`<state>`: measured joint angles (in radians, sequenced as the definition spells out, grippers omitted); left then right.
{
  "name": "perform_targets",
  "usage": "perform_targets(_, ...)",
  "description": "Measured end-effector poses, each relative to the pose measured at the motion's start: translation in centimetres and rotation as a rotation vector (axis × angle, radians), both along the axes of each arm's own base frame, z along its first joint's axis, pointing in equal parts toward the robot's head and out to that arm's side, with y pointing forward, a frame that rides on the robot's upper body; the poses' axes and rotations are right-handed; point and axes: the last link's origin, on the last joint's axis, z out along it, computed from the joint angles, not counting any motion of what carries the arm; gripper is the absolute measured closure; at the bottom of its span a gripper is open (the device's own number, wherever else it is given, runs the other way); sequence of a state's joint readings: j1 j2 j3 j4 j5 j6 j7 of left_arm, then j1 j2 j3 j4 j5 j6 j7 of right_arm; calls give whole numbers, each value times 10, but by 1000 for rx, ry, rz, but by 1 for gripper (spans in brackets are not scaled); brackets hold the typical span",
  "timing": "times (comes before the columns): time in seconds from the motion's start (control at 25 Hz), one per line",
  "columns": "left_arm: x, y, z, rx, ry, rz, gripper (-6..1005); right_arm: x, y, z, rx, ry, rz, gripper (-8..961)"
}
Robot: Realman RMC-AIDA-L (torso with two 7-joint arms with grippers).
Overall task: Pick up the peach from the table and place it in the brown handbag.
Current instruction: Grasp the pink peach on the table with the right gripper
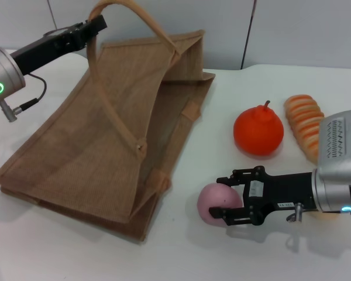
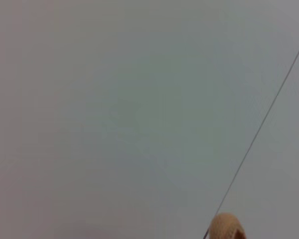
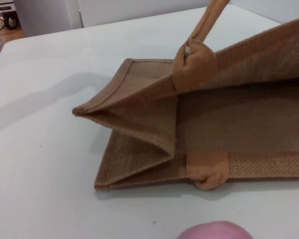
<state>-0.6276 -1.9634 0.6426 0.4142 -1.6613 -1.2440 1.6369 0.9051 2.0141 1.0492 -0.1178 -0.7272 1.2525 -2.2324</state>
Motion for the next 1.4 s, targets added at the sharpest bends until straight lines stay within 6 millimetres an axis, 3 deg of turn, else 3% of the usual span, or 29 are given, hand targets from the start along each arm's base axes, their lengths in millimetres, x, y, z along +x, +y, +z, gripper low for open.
perform_targets(0.28, -1, -1, 0, 0, 0, 3, 800, 0, 0, 0, -1, 3, -12, 291)
perform_targets(1.0, -3, -1, 0, -1, -3, 8, 783, 4, -1, 1, 9, 5, -8, 385)
perform_targets(1.4, 1, -5, 0, -20, -9, -24, 774, -5, 5, 15, 89, 124, 6, 404)
